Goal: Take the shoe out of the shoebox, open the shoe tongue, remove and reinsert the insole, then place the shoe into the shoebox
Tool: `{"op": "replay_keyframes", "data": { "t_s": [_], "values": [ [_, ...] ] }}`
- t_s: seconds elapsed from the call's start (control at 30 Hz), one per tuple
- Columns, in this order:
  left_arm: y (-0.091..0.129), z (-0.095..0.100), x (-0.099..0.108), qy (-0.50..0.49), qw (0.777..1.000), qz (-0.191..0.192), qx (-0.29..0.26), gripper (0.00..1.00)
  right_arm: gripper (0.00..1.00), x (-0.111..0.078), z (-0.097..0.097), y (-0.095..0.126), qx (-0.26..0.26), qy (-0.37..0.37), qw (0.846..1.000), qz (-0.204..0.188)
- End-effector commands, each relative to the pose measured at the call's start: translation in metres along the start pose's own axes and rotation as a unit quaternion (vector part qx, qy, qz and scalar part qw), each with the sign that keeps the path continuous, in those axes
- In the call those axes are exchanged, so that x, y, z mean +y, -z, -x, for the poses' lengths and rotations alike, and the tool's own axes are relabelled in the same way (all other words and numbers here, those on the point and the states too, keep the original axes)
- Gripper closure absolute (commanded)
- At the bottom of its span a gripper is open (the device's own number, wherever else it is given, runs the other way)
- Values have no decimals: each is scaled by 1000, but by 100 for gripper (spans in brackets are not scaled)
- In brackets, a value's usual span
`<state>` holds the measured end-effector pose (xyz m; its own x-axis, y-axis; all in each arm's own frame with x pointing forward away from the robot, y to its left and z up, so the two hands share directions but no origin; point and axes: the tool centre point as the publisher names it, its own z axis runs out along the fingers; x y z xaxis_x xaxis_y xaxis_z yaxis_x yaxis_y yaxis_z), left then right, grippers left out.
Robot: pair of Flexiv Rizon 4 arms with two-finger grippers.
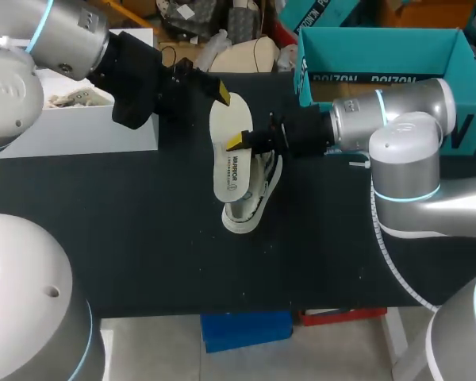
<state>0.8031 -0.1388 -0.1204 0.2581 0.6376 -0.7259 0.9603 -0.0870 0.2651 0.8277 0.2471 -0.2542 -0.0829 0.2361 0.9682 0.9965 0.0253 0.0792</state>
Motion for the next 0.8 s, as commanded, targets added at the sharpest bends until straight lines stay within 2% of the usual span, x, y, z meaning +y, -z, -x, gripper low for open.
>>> {"op": "replay_keyframes", "data": {
  "t_s": [0.03,0.2,0.27,0.7,0.8],
  "values": [
    [1,8,9,-1,1000,-12,29,0,100,0,0,-2,0,0,1000,1],
    [3,18,11,-10,999,-11,41,0,100,0,0,-2,0,0,1000,1],
    [5,23,8,-27,998,13,53,0,100,0,0,-2,0,0,1000,1],
    [5,23,8,-27,998,13,53,0,100,0,0,-2,0,0,1000,1],
    [1,34,0,-8,997,-31,69,0,100,0,0,-2,0,0,1000,1]
  ]
}}
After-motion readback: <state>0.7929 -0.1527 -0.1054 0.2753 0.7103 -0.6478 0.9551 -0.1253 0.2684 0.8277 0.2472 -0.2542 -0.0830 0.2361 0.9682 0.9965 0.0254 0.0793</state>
